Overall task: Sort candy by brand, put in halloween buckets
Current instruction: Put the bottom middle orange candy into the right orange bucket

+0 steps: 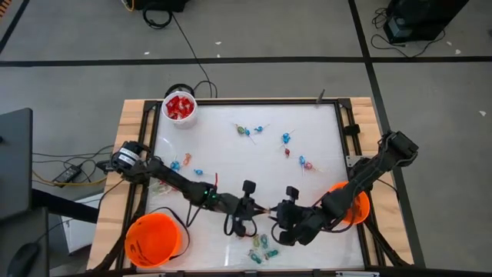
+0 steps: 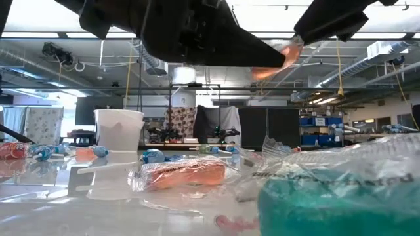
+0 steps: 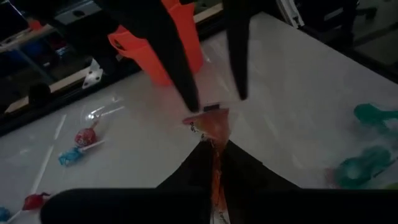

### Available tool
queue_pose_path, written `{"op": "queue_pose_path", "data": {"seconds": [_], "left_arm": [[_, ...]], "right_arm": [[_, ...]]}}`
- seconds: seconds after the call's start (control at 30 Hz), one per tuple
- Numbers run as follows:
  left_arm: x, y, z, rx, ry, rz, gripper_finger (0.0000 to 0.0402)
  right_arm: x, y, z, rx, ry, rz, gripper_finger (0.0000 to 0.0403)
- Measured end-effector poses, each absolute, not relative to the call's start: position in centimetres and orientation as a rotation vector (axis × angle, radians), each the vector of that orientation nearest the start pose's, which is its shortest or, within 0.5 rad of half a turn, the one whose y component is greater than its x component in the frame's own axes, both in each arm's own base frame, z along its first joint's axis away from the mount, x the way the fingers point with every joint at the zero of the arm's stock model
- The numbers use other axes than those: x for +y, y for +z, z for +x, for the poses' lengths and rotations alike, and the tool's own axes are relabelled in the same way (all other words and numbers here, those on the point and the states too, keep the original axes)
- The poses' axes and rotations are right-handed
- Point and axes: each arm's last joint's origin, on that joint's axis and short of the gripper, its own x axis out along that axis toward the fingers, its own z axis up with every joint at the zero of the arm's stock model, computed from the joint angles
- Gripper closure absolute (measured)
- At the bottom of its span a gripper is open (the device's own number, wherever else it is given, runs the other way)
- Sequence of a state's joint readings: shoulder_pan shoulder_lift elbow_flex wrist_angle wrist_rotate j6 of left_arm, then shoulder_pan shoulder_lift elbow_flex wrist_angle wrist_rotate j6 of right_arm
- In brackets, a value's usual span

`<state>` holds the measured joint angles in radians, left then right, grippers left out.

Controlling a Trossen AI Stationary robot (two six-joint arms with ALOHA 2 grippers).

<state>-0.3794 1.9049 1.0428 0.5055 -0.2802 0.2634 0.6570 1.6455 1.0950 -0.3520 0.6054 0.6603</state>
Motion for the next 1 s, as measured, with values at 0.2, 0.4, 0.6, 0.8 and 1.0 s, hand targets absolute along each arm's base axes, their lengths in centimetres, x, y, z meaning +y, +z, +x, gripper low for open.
{"op": "queue_pose_path", "data": {"seconds": [0.2, 0.4, 0.6, 0.8, 1.0], "left_arm": [[-14.3, 17.3, 37.5, 0.320, -0.144, 0.427, 0.0373], [-14.4, 17.5, 37.5, 0.300, -0.144, 0.427, 0.0373], [-14.4, 17.5, 37.5, 0.294, -0.140, 0.417, 0.0373], [-14.3, 17.5, 37.6, 0.300, -0.118, 0.339, 0.0348], [-14.3, 16.3, 37.0, 0.443, -0.129, 0.251, 0.0276]], "right_arm": [[18.7, 21.9, 28.2, 0.696, -0.180, 0.127, 0.0280], [18.2, 21.9, 28.6, 0.698, -0.195, 0.124, 0.0297], [17.9, 21.7, 28.4, 0.728, -0.210, 0.096, 0.0377], [17.7, 21.7, 27.9, 0.768, -0.212, 0.057, 0.0395], [16.4, 23.4, 25.0, 0.909, -0.215, 0.086, 0.0398]]}}
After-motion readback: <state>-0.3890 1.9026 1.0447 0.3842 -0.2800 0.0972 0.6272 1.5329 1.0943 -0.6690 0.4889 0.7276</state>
